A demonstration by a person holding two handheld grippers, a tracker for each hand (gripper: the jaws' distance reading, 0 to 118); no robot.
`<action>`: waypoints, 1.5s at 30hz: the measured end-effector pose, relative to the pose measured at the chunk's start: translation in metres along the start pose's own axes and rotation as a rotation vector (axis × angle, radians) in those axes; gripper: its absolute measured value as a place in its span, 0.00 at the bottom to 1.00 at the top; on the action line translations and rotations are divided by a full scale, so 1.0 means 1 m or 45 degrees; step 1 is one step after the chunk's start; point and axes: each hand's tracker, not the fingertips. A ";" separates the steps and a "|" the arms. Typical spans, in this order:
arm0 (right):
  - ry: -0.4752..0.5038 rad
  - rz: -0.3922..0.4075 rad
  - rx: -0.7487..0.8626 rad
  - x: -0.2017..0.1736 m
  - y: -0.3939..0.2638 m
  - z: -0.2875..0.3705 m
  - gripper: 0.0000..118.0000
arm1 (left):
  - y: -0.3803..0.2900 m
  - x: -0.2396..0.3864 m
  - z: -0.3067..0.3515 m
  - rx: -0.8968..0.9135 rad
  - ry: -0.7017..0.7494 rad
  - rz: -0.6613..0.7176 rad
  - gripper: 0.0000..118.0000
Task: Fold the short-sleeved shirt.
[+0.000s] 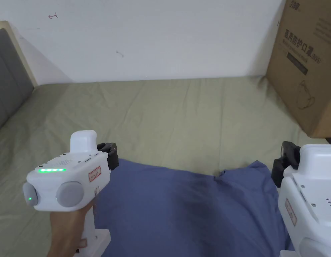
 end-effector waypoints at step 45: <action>-0.073 -0.208 -0.888 0.091 -0.142 -0.233 0.93 | 0.018 -0.064 -0.165 -0.427 -0.039 0.071 0.02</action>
